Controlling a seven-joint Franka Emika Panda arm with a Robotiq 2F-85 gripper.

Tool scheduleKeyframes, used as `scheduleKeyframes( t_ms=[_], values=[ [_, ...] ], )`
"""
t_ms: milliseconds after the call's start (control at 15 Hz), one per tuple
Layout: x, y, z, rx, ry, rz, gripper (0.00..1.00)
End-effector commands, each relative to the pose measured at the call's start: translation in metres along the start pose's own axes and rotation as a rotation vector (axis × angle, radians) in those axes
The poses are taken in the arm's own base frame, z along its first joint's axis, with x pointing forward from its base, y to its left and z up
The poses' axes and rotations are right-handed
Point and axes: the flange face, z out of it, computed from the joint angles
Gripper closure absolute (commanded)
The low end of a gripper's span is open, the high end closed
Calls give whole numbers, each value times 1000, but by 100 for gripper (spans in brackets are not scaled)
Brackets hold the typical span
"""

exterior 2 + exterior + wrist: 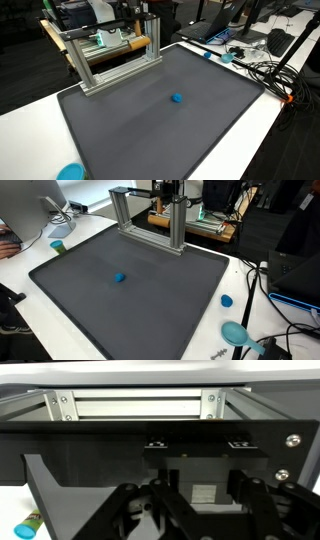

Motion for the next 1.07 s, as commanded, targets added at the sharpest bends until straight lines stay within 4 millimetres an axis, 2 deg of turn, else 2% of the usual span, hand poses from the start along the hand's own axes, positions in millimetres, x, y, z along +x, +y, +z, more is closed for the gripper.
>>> scheduleKeyframes(
  t_ms=[0,67,133,333,533,733,867,1000],
  values=[
    [-7,2,-3,8,-13,-10,69],
    [-6,0,-4,10,-12,-13,76],
    [-6,0,-4,12,-9,-16,79],
    [-4,1,-4,15,-9,-13,79],
    [8,2,-14,30,55,-32,79],
    [35,2,-27,16,136,-17,79],
    [63,-4,-38,1,186,-12,79],
    [96,-16,-37,-17,209,3,79]
  ],
)
